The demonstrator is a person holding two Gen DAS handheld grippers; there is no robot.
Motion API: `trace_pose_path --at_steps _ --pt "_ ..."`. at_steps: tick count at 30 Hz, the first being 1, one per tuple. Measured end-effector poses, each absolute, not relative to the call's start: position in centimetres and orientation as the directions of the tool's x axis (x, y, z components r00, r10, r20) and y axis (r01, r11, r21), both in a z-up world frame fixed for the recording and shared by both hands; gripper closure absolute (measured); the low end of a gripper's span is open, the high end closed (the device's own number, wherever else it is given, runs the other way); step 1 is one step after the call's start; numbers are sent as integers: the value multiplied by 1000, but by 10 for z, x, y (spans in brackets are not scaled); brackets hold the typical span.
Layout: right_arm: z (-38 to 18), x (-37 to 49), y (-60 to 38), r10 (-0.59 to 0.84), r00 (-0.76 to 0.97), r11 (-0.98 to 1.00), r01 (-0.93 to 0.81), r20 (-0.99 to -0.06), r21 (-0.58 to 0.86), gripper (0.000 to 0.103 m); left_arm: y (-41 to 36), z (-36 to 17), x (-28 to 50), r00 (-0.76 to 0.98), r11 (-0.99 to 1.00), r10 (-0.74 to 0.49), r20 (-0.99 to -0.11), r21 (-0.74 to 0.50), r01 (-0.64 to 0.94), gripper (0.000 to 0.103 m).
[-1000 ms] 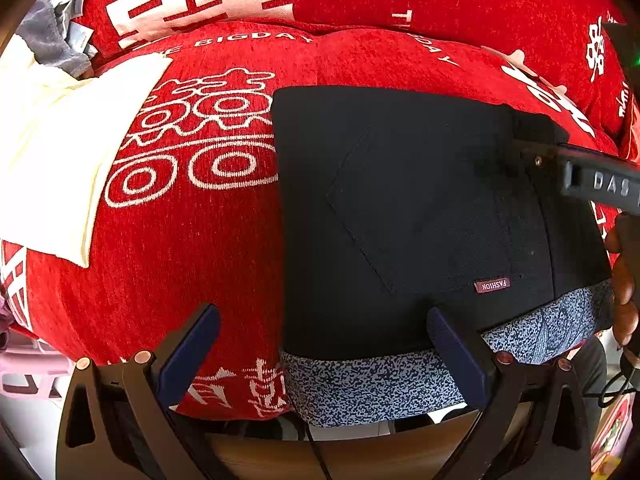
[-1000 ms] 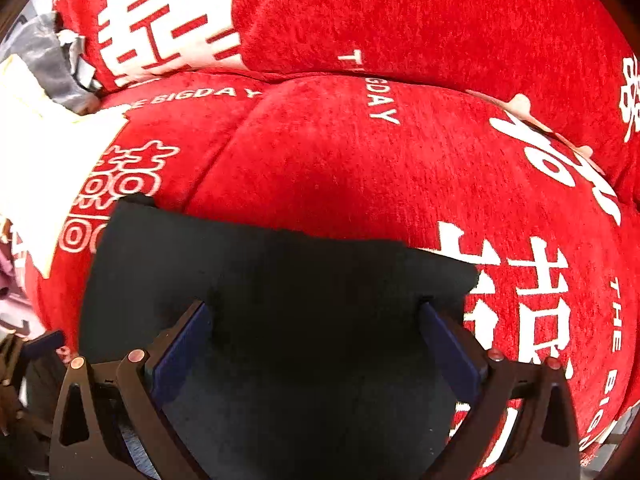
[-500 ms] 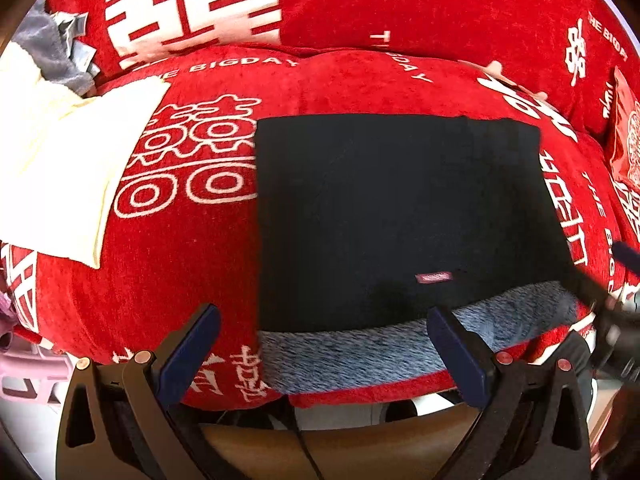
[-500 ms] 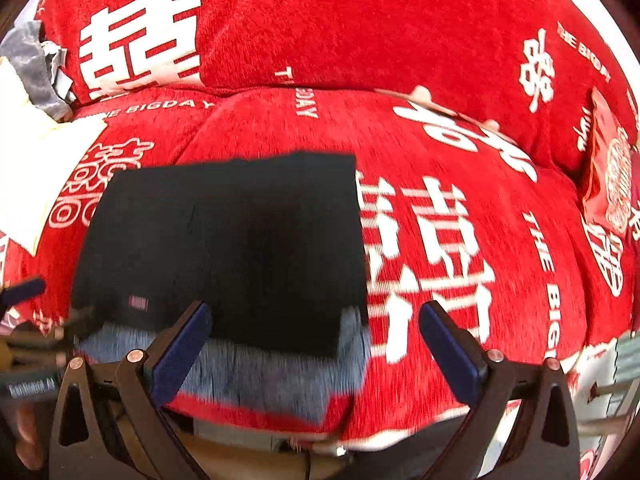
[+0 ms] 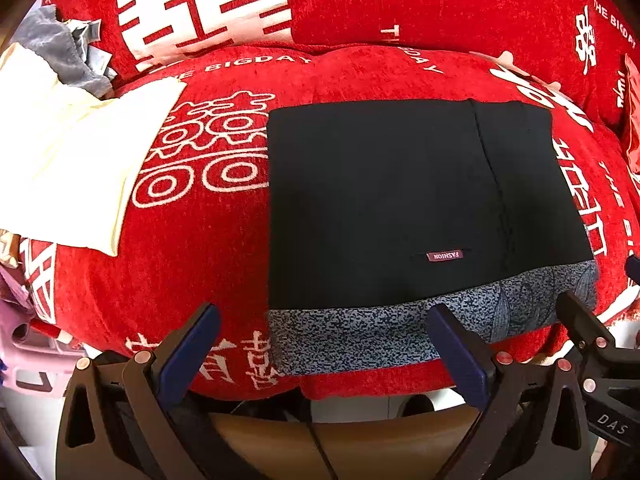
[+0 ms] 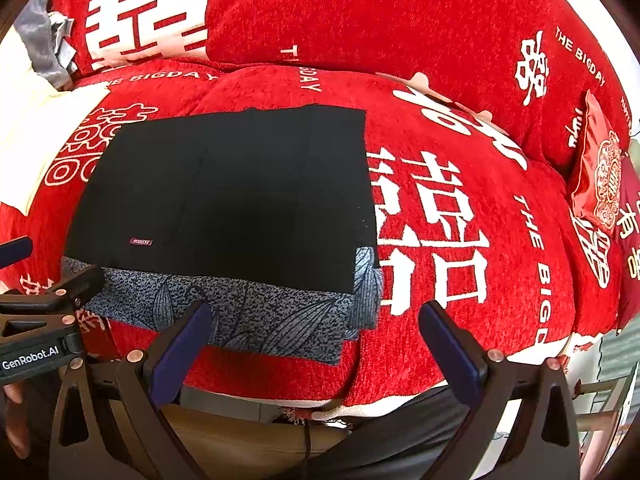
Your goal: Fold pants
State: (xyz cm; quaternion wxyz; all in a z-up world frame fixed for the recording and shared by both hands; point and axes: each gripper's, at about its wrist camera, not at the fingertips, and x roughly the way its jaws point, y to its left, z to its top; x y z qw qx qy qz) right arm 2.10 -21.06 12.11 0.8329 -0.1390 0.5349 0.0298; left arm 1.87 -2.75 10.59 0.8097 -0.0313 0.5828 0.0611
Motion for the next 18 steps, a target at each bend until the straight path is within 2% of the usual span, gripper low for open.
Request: trace_pose_path --at_steps 18 --pt "115 21 -213 -91 403 963 -199 -911 -184 0 -32 99 16 285 991 82 -955 49 -123 0"
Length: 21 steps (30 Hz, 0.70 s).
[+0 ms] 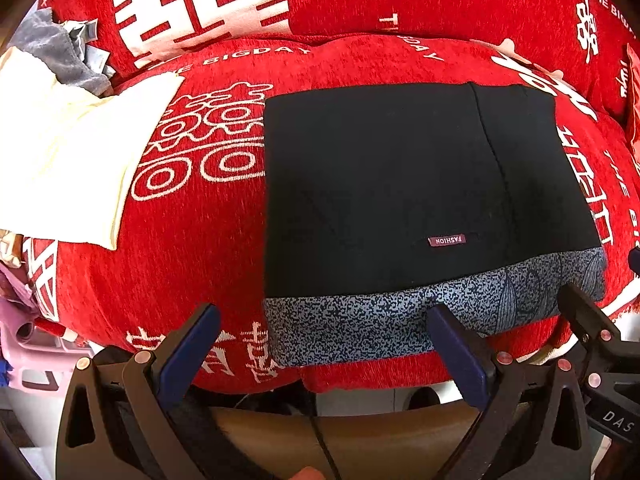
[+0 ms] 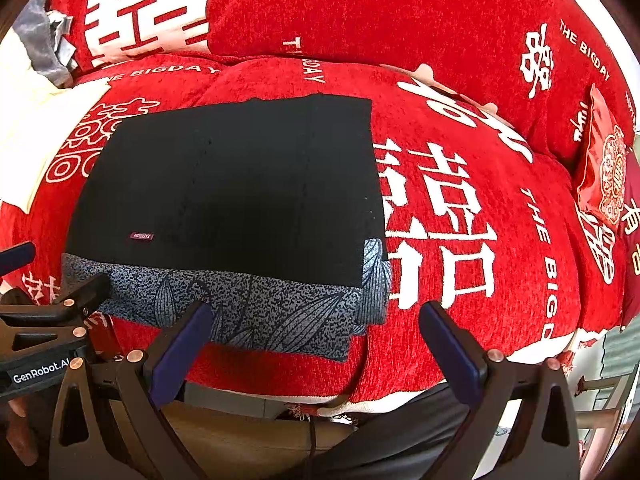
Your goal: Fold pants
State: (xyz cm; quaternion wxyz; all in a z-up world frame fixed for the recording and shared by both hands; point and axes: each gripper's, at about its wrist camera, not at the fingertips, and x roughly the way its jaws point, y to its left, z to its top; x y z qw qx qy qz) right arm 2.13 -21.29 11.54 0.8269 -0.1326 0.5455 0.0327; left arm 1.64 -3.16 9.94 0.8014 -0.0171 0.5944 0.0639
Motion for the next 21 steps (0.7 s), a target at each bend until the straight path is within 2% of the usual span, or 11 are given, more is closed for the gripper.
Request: trace_pose_path --at_steps 21 --pt "117 20 -208 -88 406 960 -209 -910 -186 0 -29 97 15 269 991 87 -959 55 -124 0"
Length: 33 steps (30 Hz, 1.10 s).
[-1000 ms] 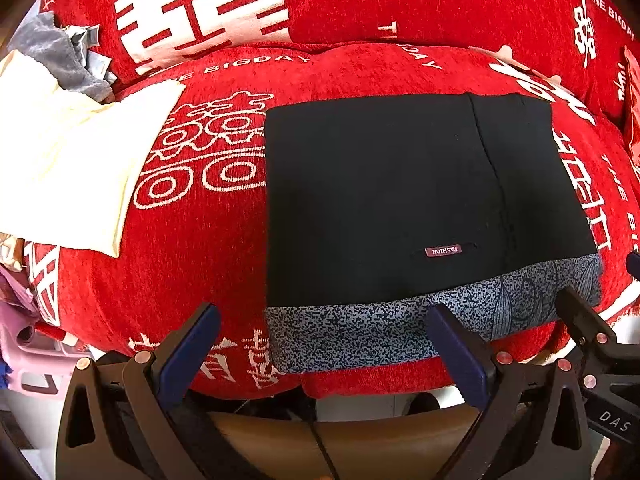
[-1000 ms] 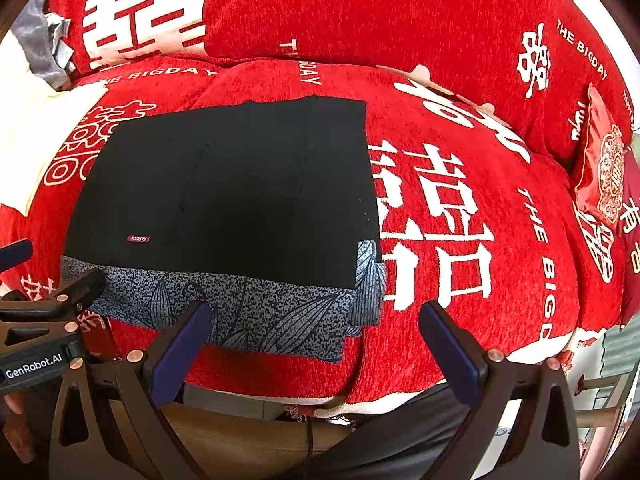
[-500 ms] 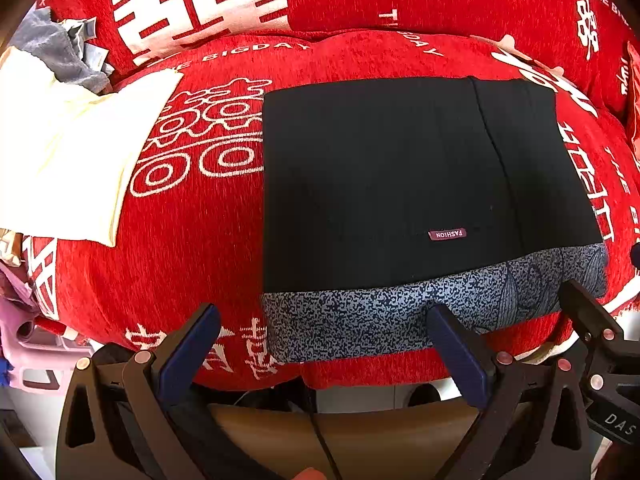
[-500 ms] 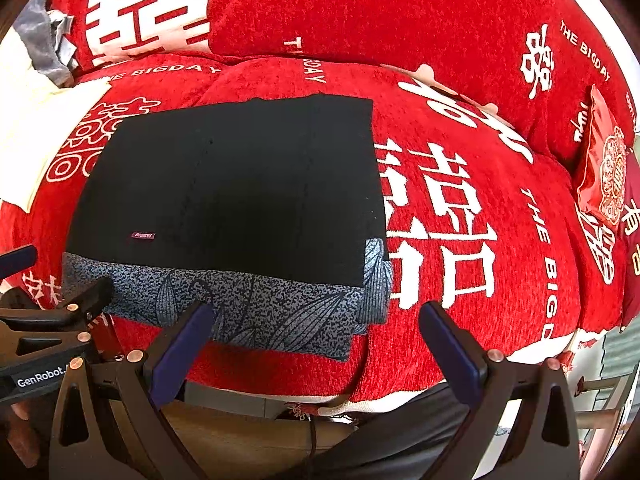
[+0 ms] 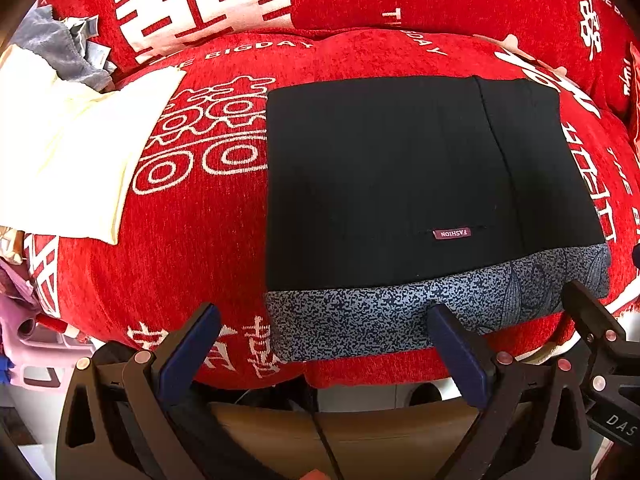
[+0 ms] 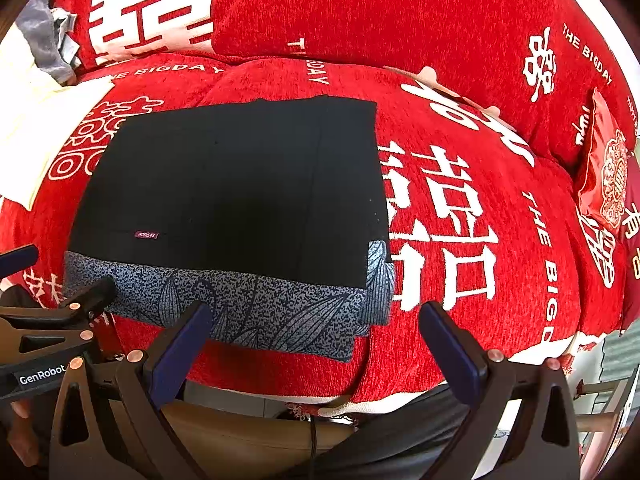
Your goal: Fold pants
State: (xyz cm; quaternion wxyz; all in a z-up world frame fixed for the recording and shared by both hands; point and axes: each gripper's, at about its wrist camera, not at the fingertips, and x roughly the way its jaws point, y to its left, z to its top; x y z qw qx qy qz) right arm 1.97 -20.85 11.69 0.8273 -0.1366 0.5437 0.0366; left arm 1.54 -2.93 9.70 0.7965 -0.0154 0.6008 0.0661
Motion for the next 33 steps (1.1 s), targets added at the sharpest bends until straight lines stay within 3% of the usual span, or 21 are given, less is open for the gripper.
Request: trace_pose_path --at_steps 23,33 --pt "119 19 -206 -90 411 957 -217 -907 -193 0 -31 100 15 275 992 84 -958 53 -118 0" --pt "107 20 -216 -69 359 969 -197 -931 -148 0 -20 96 9 281 993 2 -960 -32 -117 0"
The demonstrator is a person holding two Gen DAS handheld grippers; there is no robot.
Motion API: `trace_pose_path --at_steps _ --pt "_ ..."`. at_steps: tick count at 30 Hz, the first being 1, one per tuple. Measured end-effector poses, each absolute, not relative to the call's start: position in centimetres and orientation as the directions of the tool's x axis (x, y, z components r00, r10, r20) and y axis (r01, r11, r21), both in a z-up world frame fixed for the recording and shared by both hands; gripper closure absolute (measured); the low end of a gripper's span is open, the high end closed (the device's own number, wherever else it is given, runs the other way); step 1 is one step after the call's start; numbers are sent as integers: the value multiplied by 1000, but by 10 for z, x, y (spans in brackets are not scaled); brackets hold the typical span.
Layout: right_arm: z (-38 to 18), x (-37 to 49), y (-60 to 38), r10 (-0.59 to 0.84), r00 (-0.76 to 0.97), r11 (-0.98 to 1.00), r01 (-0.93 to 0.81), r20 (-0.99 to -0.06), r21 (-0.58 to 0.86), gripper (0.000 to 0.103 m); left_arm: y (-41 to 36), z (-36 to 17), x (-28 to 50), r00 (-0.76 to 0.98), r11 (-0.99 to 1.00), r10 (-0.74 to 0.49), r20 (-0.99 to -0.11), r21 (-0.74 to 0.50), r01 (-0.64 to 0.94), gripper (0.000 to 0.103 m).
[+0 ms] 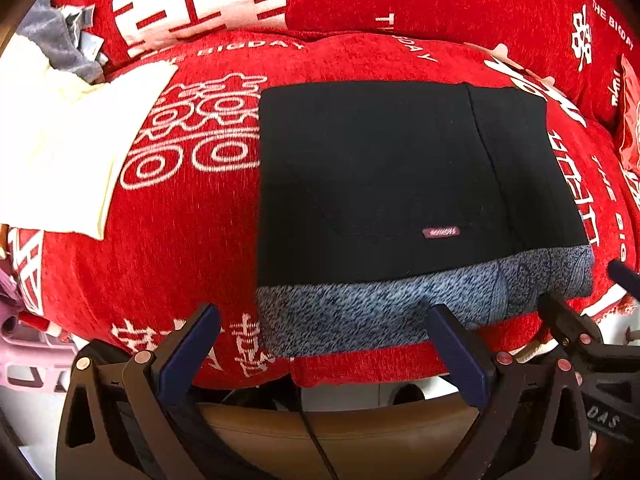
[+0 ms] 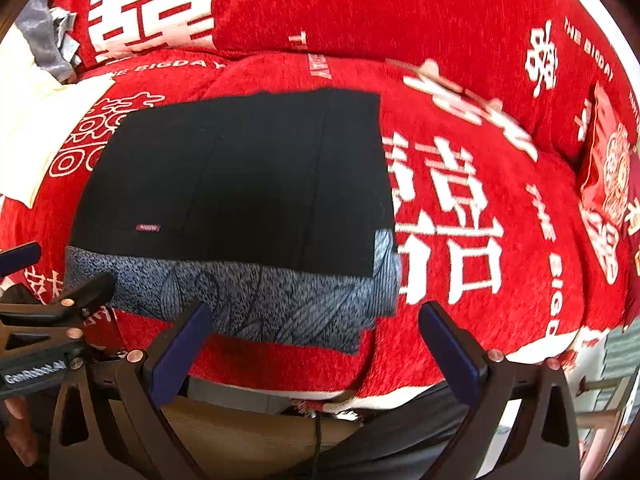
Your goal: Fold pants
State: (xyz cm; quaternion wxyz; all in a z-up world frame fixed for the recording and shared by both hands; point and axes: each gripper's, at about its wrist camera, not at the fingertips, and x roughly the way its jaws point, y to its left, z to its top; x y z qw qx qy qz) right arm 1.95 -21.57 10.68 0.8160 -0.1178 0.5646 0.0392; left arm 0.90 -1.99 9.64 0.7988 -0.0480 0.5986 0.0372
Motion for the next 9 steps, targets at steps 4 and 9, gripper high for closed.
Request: trace_pose_path --at_steps 4,9 --pt "92 7 -222 -41 300 975 -196 -953 -104 0 -16 81 -4 206 995 -54 -977 -70 -71 0" --pt "56 0 -226 -33 212 980 -187 -977 -74 0 -6 56 -7 199 993 -25 -980 -47 -105 0"
